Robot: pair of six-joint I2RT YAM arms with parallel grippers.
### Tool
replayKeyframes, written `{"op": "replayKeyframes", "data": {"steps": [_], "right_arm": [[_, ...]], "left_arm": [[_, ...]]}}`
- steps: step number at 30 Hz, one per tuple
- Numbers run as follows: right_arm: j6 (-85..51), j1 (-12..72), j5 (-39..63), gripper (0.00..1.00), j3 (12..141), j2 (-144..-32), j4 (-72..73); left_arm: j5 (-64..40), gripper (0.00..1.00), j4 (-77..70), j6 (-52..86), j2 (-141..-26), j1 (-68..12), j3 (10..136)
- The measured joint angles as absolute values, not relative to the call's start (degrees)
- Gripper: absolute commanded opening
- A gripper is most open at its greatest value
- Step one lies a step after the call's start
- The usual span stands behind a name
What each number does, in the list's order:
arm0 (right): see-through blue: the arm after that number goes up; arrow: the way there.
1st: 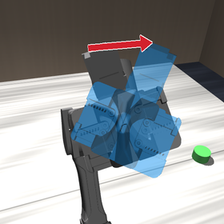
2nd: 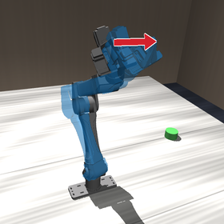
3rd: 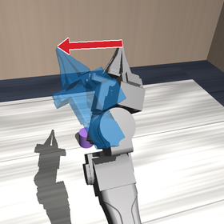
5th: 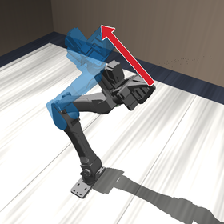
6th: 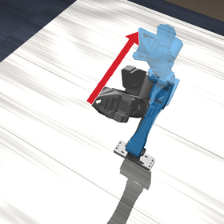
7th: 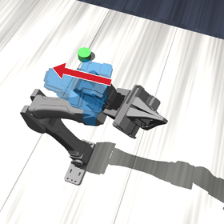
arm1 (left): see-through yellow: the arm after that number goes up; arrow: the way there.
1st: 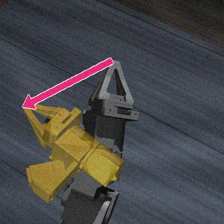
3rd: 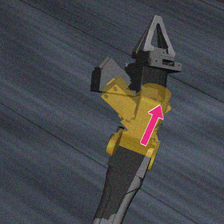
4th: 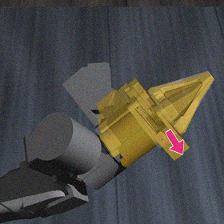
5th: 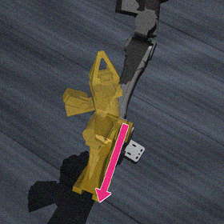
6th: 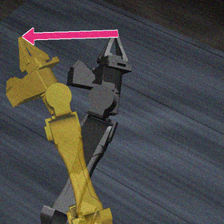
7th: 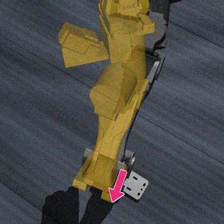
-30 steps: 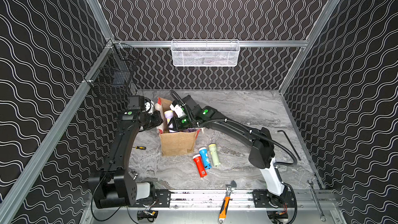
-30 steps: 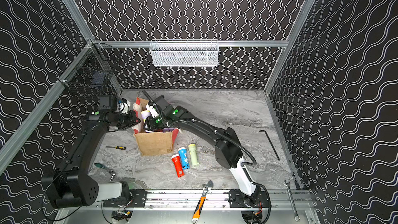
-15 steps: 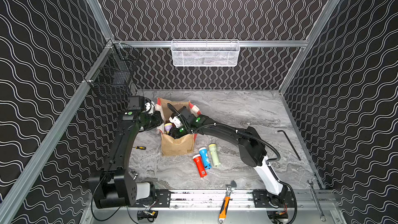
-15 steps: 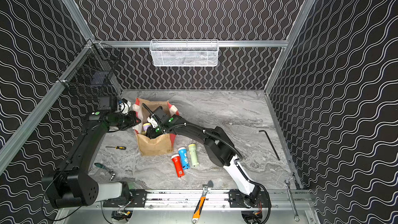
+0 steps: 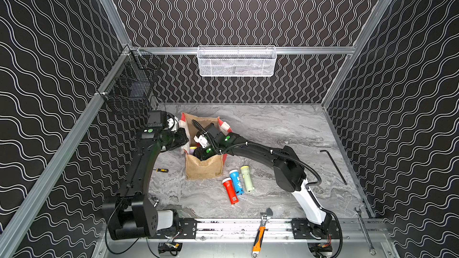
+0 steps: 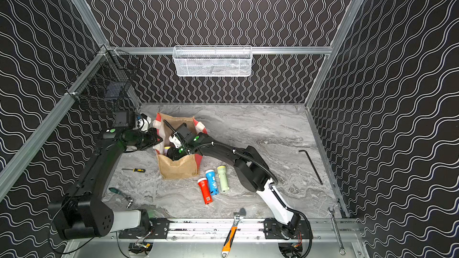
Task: Put the flashlights into the tote bags
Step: Place the flashlight in the canvas bag, then adjust the canvas bag at the center of the board.
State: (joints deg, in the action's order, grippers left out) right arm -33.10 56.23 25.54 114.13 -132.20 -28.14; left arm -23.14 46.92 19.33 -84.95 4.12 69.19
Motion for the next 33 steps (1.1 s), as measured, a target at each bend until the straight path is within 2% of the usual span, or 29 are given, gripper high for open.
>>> {"op": "replayKeyframes", "data": {"steps": [9,17,33], "right_arm": [[-29.04,55.48,24.21,0.55,116.38,-128.70,-32.32],[-26.20,53.45,21.41,0.56,114.41,-118.96,-33.69],[-23.09,45.69,10.61,0.57,86.50,-90.02,-33.61]], "left_arm": [[-22.90,0.03,46.81,19.33,-84.44,4.12,69.17],[-22.87,0.03,46.87,19.33,-84.42,4.14,69.30],[-21.10,0.03,49.91,19.33,-83.31,4.12,71.35]]}}
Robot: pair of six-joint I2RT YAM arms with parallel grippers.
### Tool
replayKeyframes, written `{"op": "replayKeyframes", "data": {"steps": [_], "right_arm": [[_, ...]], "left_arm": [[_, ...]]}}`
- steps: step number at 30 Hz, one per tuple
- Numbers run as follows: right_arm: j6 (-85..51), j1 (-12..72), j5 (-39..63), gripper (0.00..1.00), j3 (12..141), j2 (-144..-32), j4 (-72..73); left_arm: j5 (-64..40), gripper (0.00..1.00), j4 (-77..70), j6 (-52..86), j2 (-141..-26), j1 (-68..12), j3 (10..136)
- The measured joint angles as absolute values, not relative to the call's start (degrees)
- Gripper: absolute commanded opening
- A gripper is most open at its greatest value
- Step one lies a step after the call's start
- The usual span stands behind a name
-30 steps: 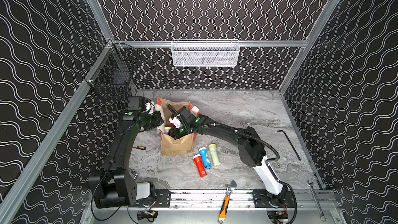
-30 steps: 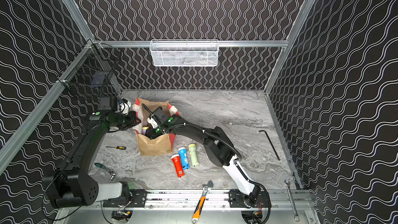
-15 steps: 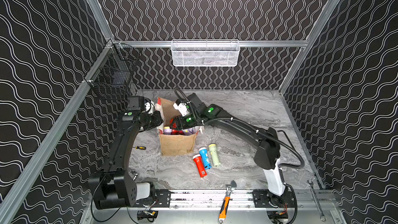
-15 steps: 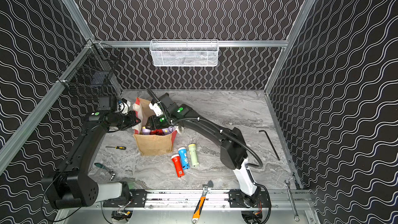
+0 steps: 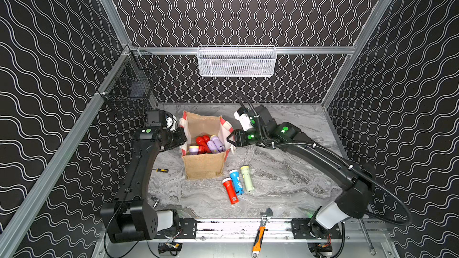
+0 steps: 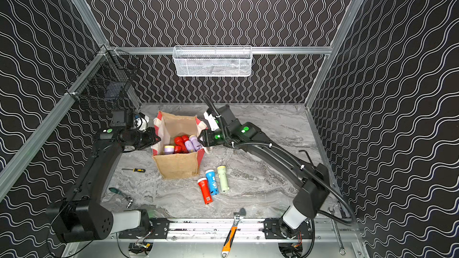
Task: Put the flashlights into the tote bags
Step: Adjust the canvas bag at the center of the board.
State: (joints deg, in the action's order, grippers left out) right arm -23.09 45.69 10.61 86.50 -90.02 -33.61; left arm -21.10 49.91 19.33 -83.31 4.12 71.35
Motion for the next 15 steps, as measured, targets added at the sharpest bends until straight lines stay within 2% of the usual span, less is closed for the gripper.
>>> {"op": "replayKeyframes", "data": {"steps": [7,15], "right_arm": [[-22.65,42.76,5.65,0.57,74.74,-82.96,-36.64],[-21.87,42.33,2.92,0.56,66.74,-84.03,-36.80]], "left_arm": [[-19.81,0.02,51.64,19.33,-82.37,4.12,71.77],[-21.45,0.03,55.11,19.59,-82.74,4.12,74.41]]}}
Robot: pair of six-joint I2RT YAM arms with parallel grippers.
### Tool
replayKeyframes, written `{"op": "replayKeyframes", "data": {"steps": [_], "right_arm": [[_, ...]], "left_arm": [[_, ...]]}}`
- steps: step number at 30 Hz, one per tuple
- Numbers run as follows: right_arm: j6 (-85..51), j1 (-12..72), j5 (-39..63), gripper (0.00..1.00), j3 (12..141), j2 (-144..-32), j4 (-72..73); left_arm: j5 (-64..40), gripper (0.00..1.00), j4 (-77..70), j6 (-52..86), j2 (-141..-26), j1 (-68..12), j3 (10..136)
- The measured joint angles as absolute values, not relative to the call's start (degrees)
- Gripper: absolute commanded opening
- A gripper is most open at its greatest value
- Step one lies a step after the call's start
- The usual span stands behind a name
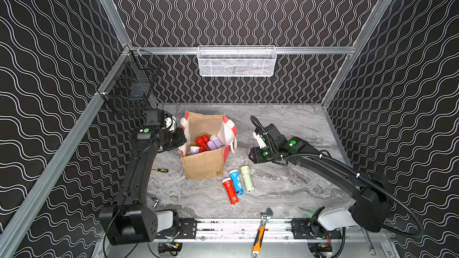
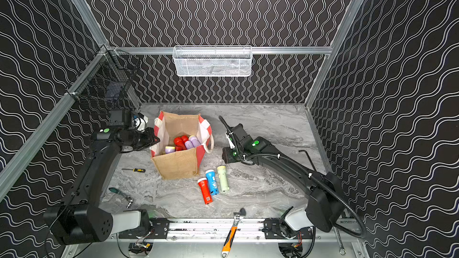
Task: Put the flashlights into the tote bags
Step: Adjust the canvas bag at the center of the board.
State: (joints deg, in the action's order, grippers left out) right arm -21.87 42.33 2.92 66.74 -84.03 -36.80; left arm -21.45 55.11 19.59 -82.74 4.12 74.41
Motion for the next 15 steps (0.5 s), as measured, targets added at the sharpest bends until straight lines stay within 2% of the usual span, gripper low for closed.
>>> {"op": "replayKeyframes", "data": {"steps": [15], "right_arm": [[-21.98,42.57,9.93,0.56,60.82,-89.21,-33.45]], "left_arm": [[-18.68,0.04,58.33,19.66,-84.53,4.14,74.04]]}}
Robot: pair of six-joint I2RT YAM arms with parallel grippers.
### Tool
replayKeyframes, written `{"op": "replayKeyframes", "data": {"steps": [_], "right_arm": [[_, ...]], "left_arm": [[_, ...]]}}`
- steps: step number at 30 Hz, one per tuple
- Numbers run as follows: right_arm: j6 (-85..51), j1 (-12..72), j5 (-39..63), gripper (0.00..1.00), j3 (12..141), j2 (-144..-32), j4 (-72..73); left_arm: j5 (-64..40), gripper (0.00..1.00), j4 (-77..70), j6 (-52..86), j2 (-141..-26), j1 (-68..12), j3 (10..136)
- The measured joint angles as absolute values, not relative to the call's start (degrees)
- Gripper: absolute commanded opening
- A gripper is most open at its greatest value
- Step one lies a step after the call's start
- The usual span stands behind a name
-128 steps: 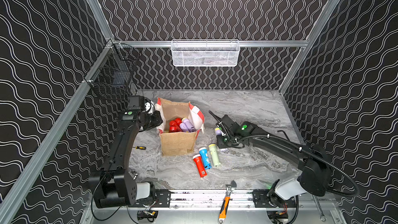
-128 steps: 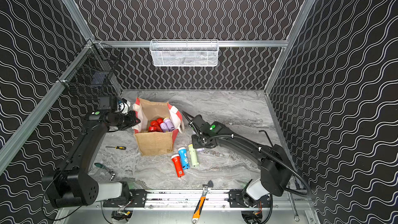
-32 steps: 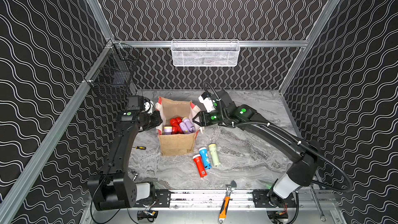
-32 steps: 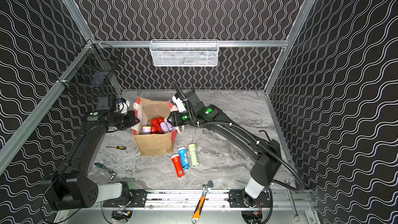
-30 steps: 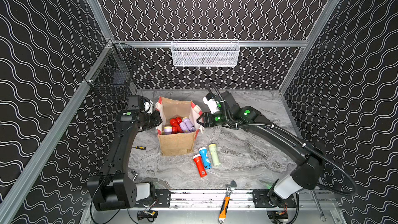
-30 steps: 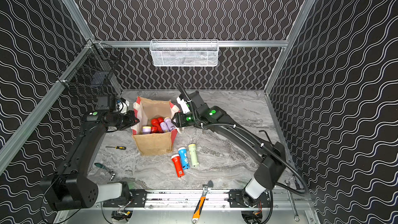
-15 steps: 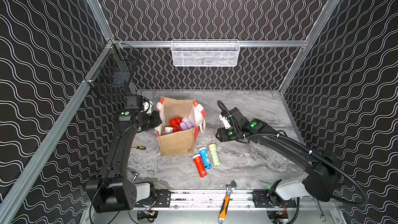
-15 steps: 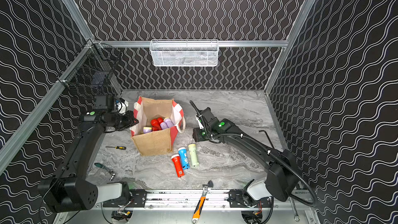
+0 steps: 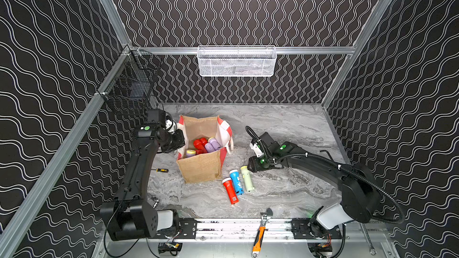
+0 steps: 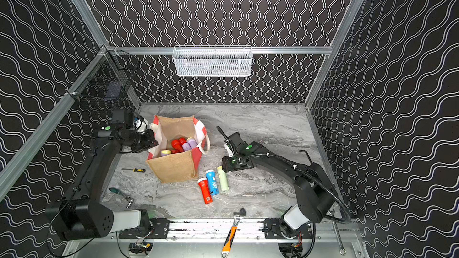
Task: Put the flashlights into the tote bags
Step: Adjust the canvas bag at the center of the board, then pick up the flashlight from the center of the board.
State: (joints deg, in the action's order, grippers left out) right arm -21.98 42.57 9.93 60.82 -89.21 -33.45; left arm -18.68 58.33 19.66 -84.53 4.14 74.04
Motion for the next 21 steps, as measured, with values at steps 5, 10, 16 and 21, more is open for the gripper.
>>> {"op": "replayKeyframes", "data": {"steps": [5,10,16,21], "right_arm": [[-22.00,43.79,11.88,0.58,59.59,-90.56,-33.45],[-22.31,44.95,12.34,0.58,58.37,-91.15,-33.43],[-23.97,46.63,12.45,0.59,56.88,-91.68,-32.62],[-25.30,48.77,11.20,0.60,56.25,-93.38,-32.60]], "left_arm": [[-18.52,0.06,57.95,20.05,-84.42,4.12,73.78],[-18.22,0.06,57.98,20.03,-84.42,4.14,73.78],[-18.09,0.08,57.95,20.03,-84.23,4.12,73.76],[-18.09,0.08,57.98,19.97,-83.57,4.12,73.58]]}}
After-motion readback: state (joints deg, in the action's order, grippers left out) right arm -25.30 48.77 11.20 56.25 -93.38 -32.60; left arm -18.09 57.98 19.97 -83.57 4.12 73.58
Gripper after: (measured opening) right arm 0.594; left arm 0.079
